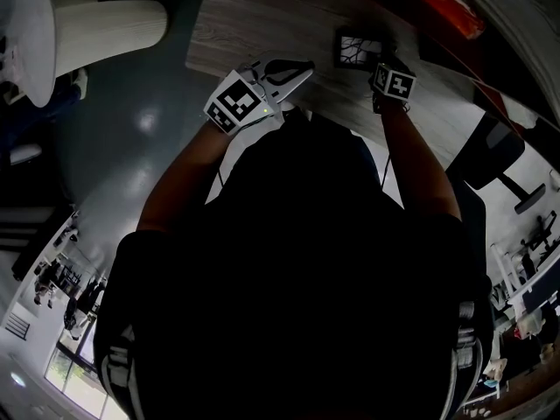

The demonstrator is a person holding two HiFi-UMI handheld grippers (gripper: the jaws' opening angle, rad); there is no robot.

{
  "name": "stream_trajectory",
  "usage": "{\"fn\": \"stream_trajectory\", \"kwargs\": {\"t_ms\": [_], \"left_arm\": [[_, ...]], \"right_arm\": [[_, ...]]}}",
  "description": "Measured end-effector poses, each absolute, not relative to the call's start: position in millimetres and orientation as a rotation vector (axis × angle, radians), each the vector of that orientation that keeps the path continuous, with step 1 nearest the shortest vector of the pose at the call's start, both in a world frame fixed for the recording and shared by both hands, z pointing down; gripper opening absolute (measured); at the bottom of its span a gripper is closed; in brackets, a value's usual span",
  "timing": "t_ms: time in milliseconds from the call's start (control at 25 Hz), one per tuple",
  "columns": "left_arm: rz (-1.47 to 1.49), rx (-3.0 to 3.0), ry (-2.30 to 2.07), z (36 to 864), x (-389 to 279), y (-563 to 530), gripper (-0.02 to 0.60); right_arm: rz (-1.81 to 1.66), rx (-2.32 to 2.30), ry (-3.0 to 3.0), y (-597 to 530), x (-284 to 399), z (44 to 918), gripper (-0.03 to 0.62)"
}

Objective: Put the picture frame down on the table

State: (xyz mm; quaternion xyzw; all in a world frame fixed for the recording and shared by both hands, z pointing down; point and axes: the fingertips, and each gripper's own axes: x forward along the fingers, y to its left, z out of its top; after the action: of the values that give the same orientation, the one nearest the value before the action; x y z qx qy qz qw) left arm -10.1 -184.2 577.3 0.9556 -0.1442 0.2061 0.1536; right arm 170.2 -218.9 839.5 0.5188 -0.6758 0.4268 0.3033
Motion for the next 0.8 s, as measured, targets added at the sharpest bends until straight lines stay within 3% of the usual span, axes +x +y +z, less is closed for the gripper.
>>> {"fn": "stream_trajectory", "kwargs": {"t_ms": [800], "left_arm": [[0.610,2.762,-0.504,561,-38,-182,0.017]], "right_arm": [[1.200,1.359,-1.800,-224,179,823,0.247]]}}
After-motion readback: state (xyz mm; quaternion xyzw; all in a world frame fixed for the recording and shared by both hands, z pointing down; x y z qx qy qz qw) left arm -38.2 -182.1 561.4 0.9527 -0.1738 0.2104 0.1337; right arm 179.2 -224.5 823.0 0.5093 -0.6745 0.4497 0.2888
